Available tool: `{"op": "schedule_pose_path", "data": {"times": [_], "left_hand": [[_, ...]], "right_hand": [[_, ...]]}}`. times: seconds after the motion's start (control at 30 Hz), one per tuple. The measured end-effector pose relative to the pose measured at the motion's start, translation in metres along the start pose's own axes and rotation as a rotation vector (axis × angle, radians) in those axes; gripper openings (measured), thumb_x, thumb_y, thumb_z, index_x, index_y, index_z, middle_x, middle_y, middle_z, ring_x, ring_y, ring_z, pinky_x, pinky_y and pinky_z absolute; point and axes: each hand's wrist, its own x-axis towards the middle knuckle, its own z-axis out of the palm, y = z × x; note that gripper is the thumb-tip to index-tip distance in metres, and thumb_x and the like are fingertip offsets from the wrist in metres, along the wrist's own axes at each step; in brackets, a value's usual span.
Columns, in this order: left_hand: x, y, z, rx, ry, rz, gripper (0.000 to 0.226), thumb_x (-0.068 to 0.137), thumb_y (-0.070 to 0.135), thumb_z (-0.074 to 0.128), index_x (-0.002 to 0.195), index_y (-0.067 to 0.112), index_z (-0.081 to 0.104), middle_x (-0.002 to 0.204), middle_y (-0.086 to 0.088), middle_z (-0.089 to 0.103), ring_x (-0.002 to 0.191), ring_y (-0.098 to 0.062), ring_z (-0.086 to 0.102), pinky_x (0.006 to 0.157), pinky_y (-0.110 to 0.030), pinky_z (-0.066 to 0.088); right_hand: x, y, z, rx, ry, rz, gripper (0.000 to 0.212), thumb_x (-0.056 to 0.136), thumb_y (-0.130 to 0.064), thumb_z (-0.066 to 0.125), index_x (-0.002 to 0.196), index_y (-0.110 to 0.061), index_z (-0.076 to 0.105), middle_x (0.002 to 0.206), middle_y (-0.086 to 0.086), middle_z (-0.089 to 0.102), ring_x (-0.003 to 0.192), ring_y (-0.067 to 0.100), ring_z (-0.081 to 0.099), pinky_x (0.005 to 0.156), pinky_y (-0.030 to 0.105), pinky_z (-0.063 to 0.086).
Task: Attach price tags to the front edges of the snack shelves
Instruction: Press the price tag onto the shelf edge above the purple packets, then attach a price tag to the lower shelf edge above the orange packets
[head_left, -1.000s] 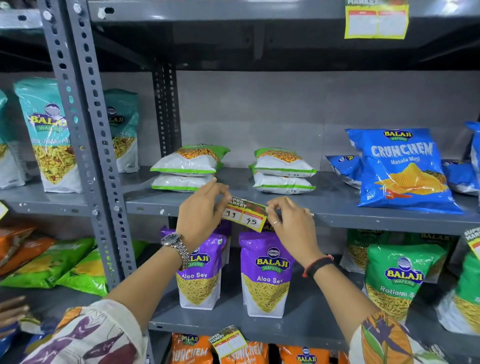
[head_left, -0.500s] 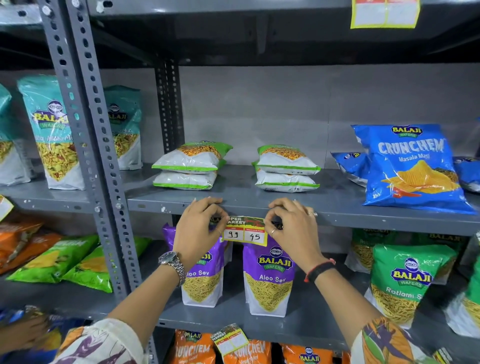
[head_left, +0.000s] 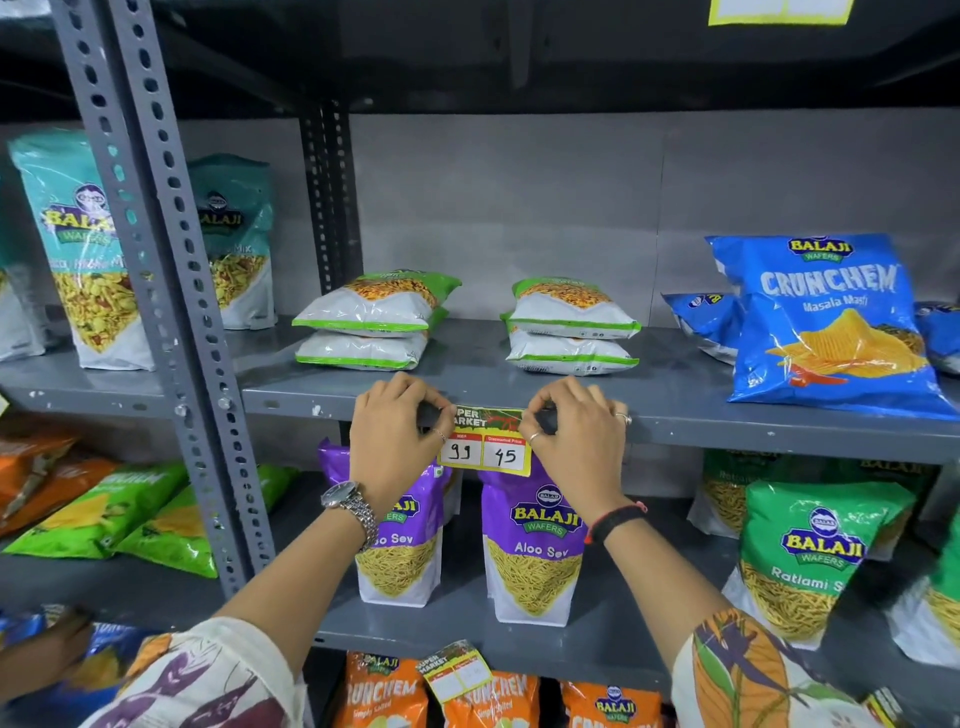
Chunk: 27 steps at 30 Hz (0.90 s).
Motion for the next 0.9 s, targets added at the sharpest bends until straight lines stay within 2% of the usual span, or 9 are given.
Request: {"op": "schedule_pose_path", "data": {"times": [0.17, 0.2, 0.37, 0.5, 0.57, 0.63, 0.7, 0.8, 0.9], "left_hand": [[0.002, 0.004, 0.008, 0.018, 0.053, -0.061, 0.043, 0.074, 0.066, 0.059, 0.079, 0.025, 0.052, 0.084, 0.005, 0.059, 0.078, -0.021, 0.049, 0.074, -0.034, 0.032], [0.002, 0.005, 0.009, 0.024, 0.064, -0.064, 0.045, 0.073, 0.068, 0.060, 0.079, 0.024, 0.052, 0.083, 0.005, 0.058, 0.078, -0.021, 0.048, 0.074, -0.033, 0.031], [-0.004, 0.001, 0.011, -0.030, 0.097, -0.026, 0.036, 0.079, 0.052, 0.066, 0.080, 0.023, 0.045, 0.082, 0.003, 0.058, 0.075, -0.021, 0.048, 0.072, -0.032, 0.029], [-0.010, -0.005, 0.011, -0.113, 0.087, 0.013, 0.022, 0.081, 0.025, 0.067, 0.085, 0.020, 0.046, 0.090, 0.001, 0.063, 0.079, -0.023, 0.052, 0.072, -0.028, 0.027], [-0.019, -0.004, 0.012, -0.195, 0.120, 0.017, 0.018, 0.081, 0.011, 0.063, 0.090, 0.018, 0.049, 0.102, 0.000, 0.066, 0.089, -0.023, 0.057, 0.076, -0.030, 0.034], [-0.041, -0.001, 0.015, -0.233, 0.210, -0.015, 0.016, 0.084, 0.006, 0.062, 0.094, 0.014, 0.053, 0.111, -0.001, 0.064, 0.097, -0.017, 0.054, 0.083, -0.028, 0.036], [-0.077, -0.006, 0.027, -0.187, 0.266, -0.083, 0.013, 0.087, 0.010, 0.062, 0.098, 0.012, 0.055, 0.108, -0.006, 0.062, 0.096, -0.017, 0.050, 0.082, -0.025, 0.032], [-0.152, -0.028, 0.063, -0.146, 0.089, -0.308, 0.017, 0.090, 0.028, 0.055, 0.102, 0.016, 0.054, 0.101, -0.006, 0.061, 0.092, -0.024, 0.051, 0.077, -0.031, 0.031], [-0.222, -0.052, 0.099, -0.012, -0.257, -0.533, 0.027, 0.092, 0.041, 0.046, 0.100, 0.018, 0.057, 0.100, -0.008, 0.064, 0.094, -0.033, 0.055, 0.078, -0.041, 0.036]], "right_hand": [[0.002, -0.003, 0.009, -0.046, 0.041, 0.008, 0.043, 0.072, -0.064, 0.059, 0.084, -0.023, 0.054, 0.078, -0.010, 0.057, 0.074, 0.017, 0.047, 0.069, 0.037, 0.029], [0.003, -0.003, 0.011, -0.056, 0.045, 0.008, 0.046, 0.072, -0.067, 0.058, 0.085, -0.023, 0.054, 0.079, -0.009, 0.058, 0.074, 0.017, 0.048, 0.069, 0.038, 0.029], [0.001, 0.006, 0.007, 0.044, 0.043, -0.037, 0.029, 0.076, -0.043, 0.073, 0.086, -0.022, 0.055, 0.081, -0.008, 0.065, 0.076, 0.021, 0.053, 0.069, 0.036, 0.027], [-0.003, 0.014, 0.002, 0.079, 0.002, -0.089, 0.016, 0.082, -0.017, 0.067, 0.091, -0.021, 0.054, 0.088, -0.007, 0.070, 0.081, 0.024, 0.056, 0.073, 0.037, 0.030], [-0.007, 0.020, -0.002, 0.162, -0.009, -0.096, 0.019, 0.082, -0.006, 0.063, 0.094, -0.019, 0.055, 0.098, -0.012, 0.068, 0.086, 0.023, 0.058, 0.080, 0.036, 0.032], [-0.018, 0.024, -0.006, 0.267, 0.020, -0.118, 0.020, 0.083, -0.002, 0.061, 0.097, -0.015, 0.056, 0.104, -0.012, 0.065, 0.094, 0.020, 0.056, 0.088, 0.036, 0.036], [-0.038, 0.027, -0.005, 0.303, 0.066, -0.177, 0.016, 0.083, 0.000, 0.062, 0.095, -0.010, 0.058, 0.107, -0.001, 0.067, 0.099, 0.020, 0.053, 0.089, 0.036, 0.039], [-0.085, 0.036, 0.013, 0.260, 0.010, -0.232, 0.014, 0.082, 0.000, 0.064, 0.093, -0.008, 0.062, 0.104, 0.005, 0.068, 0.096, 0.022, 0.054, 0.083, 0.034, 0.041], [-0.136, 0.051, 0.048, 0.236, -0.204, -0.178, 0.020, 0.079, -0.001, 0.063, 0.096, -0.011, 0.065, 0.102, 0.004, 0.068, 0.096, 0.022, 0.055, 0.082, 0.034, 0.044]]}}
